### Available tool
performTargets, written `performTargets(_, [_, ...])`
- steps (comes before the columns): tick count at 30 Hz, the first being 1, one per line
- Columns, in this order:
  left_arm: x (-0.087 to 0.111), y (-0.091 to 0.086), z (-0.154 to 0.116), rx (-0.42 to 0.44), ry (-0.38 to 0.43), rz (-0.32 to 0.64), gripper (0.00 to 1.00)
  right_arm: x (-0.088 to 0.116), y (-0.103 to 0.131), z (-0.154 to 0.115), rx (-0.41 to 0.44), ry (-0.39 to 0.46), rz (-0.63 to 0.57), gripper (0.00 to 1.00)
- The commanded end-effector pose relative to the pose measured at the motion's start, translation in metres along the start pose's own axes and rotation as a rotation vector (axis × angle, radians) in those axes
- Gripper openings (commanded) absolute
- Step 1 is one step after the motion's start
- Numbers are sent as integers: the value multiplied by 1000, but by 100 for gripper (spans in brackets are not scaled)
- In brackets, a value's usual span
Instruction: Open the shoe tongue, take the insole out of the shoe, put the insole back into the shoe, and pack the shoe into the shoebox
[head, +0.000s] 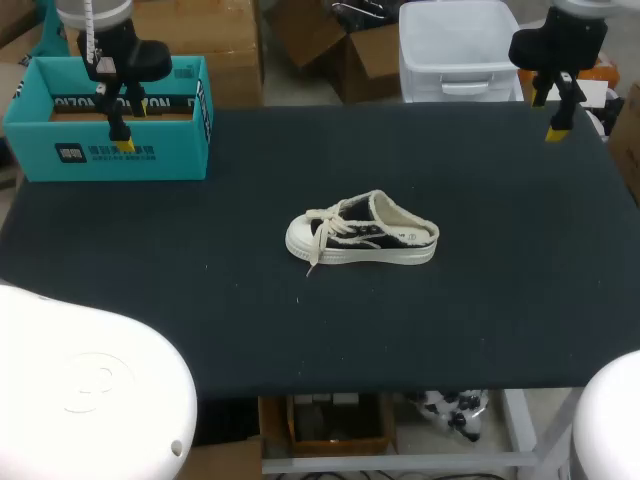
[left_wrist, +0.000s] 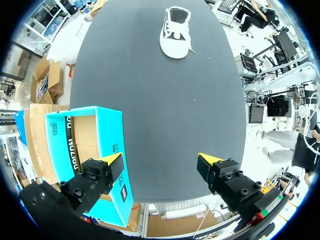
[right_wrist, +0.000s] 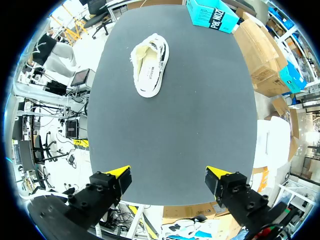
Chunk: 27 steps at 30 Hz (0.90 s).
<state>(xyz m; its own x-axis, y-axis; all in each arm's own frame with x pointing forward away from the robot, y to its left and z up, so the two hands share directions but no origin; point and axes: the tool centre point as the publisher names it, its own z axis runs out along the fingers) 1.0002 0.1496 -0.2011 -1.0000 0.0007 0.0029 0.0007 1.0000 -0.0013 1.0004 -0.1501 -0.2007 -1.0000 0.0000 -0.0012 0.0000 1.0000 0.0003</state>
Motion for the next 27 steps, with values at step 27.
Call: performTargets(27, [3,-3,-5,30,31,-93,100,0,0,0,0,0,0,100])
